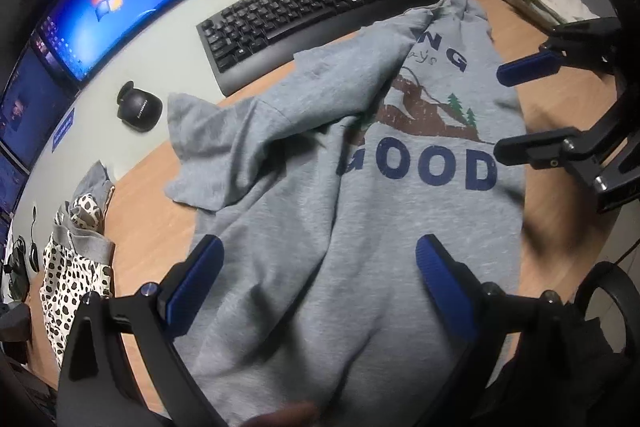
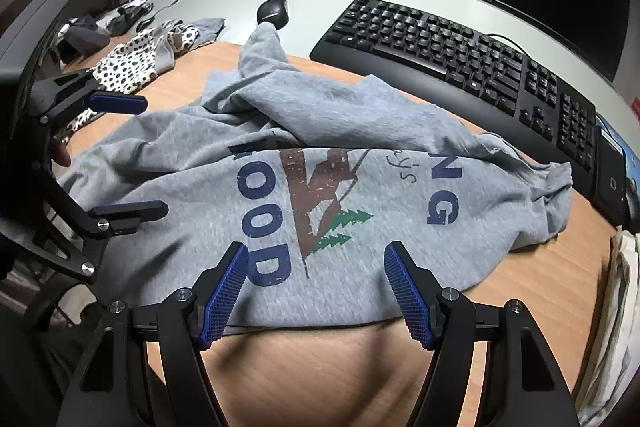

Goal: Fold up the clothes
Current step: 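Move both open grippers over the crumpled grey t-shirt toward its hem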

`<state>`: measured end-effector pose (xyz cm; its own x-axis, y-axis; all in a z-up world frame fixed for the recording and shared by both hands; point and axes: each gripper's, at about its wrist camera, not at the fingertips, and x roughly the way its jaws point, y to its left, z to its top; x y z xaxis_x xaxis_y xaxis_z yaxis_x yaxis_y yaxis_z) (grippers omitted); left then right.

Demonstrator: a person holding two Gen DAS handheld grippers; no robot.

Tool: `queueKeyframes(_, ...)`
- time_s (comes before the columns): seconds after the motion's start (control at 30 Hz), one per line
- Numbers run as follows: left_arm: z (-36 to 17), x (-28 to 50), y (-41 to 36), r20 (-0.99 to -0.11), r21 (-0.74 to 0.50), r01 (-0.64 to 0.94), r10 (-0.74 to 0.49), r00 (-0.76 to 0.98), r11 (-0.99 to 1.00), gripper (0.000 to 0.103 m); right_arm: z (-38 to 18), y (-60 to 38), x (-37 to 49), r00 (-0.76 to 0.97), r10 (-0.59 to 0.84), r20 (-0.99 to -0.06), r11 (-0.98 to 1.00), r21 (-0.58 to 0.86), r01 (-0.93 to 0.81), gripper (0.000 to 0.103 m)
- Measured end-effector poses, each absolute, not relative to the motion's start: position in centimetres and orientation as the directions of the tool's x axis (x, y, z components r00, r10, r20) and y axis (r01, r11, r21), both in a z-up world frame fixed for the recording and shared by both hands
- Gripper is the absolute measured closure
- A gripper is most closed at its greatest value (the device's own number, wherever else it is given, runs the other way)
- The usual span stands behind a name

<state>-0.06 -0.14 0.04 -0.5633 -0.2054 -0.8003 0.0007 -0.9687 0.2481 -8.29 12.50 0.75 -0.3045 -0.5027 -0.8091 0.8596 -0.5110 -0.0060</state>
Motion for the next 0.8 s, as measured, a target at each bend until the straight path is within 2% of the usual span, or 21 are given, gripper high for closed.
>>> queueKeyframes(0.8, 0.4, -1.1, -1.9, -0.795, 0.297, 0.035, -0.268, -0.545, -0.954, 0.003, 0.5, 12.2, -8.9, -0.285, -0.503, -0.816, -0.51, 0.014, 0.86, 0.032)
